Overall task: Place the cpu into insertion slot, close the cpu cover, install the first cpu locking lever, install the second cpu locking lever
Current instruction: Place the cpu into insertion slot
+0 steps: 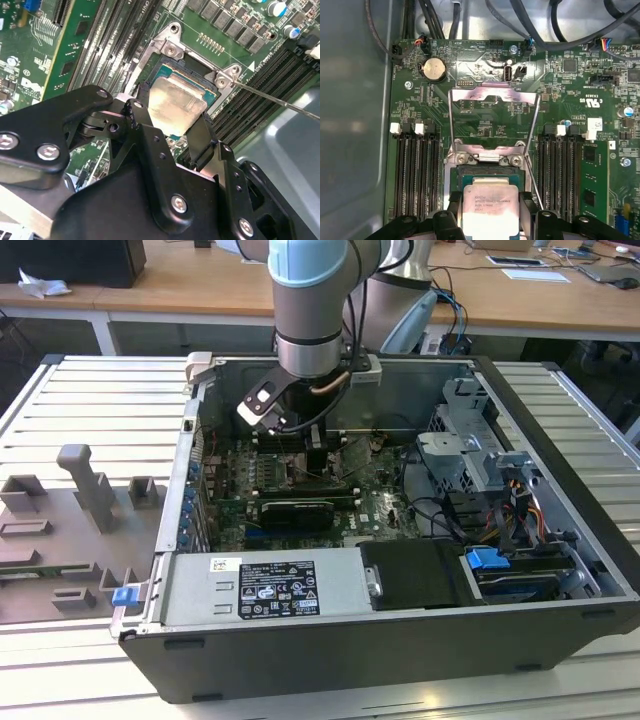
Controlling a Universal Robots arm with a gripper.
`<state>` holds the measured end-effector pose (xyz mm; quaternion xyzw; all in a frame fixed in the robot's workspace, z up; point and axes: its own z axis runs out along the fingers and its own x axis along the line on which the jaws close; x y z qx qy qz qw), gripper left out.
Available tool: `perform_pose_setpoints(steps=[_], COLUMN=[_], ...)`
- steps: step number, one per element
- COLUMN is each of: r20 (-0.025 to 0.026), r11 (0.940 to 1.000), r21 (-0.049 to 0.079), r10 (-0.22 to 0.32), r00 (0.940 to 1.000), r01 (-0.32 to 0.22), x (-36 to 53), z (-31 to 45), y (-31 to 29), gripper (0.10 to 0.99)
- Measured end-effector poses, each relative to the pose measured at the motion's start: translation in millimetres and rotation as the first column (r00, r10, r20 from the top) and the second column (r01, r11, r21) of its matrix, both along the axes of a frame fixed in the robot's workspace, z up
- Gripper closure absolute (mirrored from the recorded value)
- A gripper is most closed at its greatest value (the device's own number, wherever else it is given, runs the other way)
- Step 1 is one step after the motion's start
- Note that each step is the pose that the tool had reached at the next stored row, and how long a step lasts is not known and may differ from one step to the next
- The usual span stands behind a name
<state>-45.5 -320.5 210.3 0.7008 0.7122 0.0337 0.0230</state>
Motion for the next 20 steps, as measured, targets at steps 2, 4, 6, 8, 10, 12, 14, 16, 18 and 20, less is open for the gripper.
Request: perform_pose_setpoints(steps=[2, 4, 6, 8, 10, 12, 14, 16, 18, 20], r20=[-0.0002, 0.0, -0.0001, 0.0, 0.0, -0.0001, 0.0, 0.0, 0.0, 0.0], r11=[0.9999, 0.9999, 0.9998, 0.9998, 0.9998, 0.9998, 0.9998, 0.9998, 0.9998, 0.9998], r21=[0.0, 0.0, -0.001, -0.001, -0.002, -0.004, -0.004, -0.004, -0.004, -0.004], r10=[-0.013, -0.017, -0.017, -0.017, -0.017, -0.017, -0.017, -0.017, -0.017, -0.017], r00=[0.9999, 0.9999, 0.9998, 0.9998, 0.9998, 0.9998, 0.9999, 0.9998, 0.9998, 0.9998], r01=[0.013, 0.017, 0.017, 0.017, 0.017, 0.017, 0.017, 0.017, 0.017, 0.017], x=[0.0, 0.1, 0.0, 0.0, 0.1, 1.1, 1.5, 1.4, 1.5, 1.4], z=[-0.8, -2.5, -4.3, -6.0, -7.2, -8.8, -10.2, -10.4, -10.5, -10.8], y=[0.7, 1.7, 1.9, 1.9, 2.0, 2.6, 3.3, 3.4, 3.4, 3.4], gripper=[0.545, 0.545, 0.545, 0.545, 0.545, 0.545, 0.545, 0.545, 0.545, 0.545])
